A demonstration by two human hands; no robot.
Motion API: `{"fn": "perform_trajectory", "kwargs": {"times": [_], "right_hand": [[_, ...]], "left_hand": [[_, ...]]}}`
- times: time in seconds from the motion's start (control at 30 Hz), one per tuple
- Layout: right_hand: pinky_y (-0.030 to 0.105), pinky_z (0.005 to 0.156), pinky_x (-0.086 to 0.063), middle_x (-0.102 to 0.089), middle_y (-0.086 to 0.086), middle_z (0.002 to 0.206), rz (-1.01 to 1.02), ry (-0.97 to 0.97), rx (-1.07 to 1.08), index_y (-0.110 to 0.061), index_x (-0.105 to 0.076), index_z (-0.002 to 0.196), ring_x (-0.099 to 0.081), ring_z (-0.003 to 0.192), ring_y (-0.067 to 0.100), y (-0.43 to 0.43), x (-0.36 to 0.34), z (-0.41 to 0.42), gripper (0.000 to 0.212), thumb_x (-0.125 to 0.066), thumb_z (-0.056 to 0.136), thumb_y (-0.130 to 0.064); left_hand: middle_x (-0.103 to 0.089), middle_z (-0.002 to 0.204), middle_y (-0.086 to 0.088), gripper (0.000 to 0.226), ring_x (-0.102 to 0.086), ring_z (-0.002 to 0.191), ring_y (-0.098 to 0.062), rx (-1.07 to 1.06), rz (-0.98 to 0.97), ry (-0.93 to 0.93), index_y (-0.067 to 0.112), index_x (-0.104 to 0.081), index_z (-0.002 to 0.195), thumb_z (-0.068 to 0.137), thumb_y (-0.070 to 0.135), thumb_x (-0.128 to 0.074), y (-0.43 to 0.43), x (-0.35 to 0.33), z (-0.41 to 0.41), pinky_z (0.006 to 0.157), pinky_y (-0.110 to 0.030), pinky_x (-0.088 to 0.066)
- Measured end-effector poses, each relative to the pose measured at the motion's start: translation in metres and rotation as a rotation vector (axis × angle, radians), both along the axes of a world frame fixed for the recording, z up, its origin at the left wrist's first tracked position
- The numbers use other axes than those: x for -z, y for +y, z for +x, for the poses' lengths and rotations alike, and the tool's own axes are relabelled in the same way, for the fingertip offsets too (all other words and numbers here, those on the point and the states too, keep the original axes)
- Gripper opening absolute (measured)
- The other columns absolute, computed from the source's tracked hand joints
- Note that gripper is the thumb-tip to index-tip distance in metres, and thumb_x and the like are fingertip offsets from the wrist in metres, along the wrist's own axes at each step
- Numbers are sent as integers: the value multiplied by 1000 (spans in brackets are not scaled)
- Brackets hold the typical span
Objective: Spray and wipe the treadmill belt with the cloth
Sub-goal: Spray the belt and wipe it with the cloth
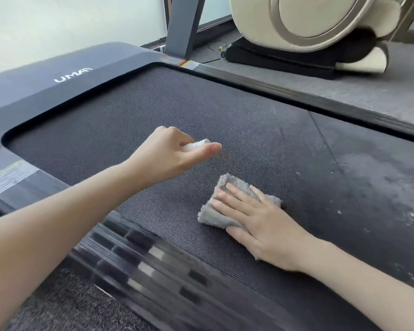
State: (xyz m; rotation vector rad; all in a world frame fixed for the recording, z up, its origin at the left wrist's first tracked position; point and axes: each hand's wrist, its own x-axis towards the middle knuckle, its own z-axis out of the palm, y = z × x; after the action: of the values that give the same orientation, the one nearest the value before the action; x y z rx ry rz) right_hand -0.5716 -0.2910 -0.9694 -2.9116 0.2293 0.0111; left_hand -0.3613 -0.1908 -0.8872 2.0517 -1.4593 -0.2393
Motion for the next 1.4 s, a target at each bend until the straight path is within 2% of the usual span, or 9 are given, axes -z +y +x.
{"fn": "perform_trajectory", "kwargs": {"times": [0.13,0.33,0.4,0.5,0.63,0.73,0.97,1.2,1.4], "right_hand": [[29,116,16,9,-26,155,-50,8,3,-46,-2,147,19,140,-7,-37,-2,14,54,-6,94,-59],[40,119,7,2,-11,160,-44,39,512,-30,-6,152,8,146,6,-114,3,84,53,-15,102,-42],[40,119,6,1,-10,160,-53,30,470,-29,-6,152,9,146,7,-95,7,86,57,-11,99,-47],[36,118,10,0,-14,159,-22,-66,169,-32,-9,152,12,145,3,-32,7,53,68,-5,88,-56],[32,116,14,6,-21,157,-10,-3,-88,-38,-1,149,19,141,-6,4,-1,2,61,-1,92,-60],[32,117,13,7,-21,157,-77,-18,8,-37,2,149,18,141,-5,-22,1,21,60,-1,93,-58],[40,119,5,1,-8,161,-45,31,491,-27,-6,153,8,147,10,-102,0,99,55,-17,102,-43],[30,116,15,3,-18,157,17,-41,-49,-32,-6,151,14,143,-1,15,-1,19,63,-11,92,-52],[35,119,9,4,-19,158,-55,-16,120,-36,-2,151,14,143,-3,-35,4,30,63,-3,90,-52]], "left_hand": [[-47,48,-16,93,-41,44,-17,-20,6,13,-11,-48,60,70,81,-45,1,2,2,56,-50,-50],[-47,44,-5,91,-42,39,-14,-29,4,58,-9,-46,58,70,81,-44,5,-5,0,57,-46,-51],[-48,41,1,89,-43,38,-14,-26,-2,67,-8,-46,56,73,79,-45,6,-7,1,59,-48,-54],[-50,37,9,91,-43,39,-13,-25,-1,45,-12,-47,59,76,78,-49,3,-7,2,55,-46,-51],[-47,45,-7,95,-39,41,-16,-13,21,12,-11,-46,59,70,83,-43,1,1,4,55,-48,-49],[-45,46,-9,94,-38,42,-16,-10,41,1,-10,-45,58,71,82,-42,3,5,6,56,-52,-50],[-44,46,-7,89,-37,42,-15,-15,39,1,-8,-42,58,71,80,-43,8,-4,0,56,-50,-48],[-45,46,-16,93,-38,43,-17,5,-7,-8,-11,-44,59,72,81,-43,2,-10,-1,57,-52,-49],[-44,48,-9,91,-39,44,-16,2,38,-46,-9,-43,58,70,81,-43,4,-3,-2,55,-50,-49]]}}
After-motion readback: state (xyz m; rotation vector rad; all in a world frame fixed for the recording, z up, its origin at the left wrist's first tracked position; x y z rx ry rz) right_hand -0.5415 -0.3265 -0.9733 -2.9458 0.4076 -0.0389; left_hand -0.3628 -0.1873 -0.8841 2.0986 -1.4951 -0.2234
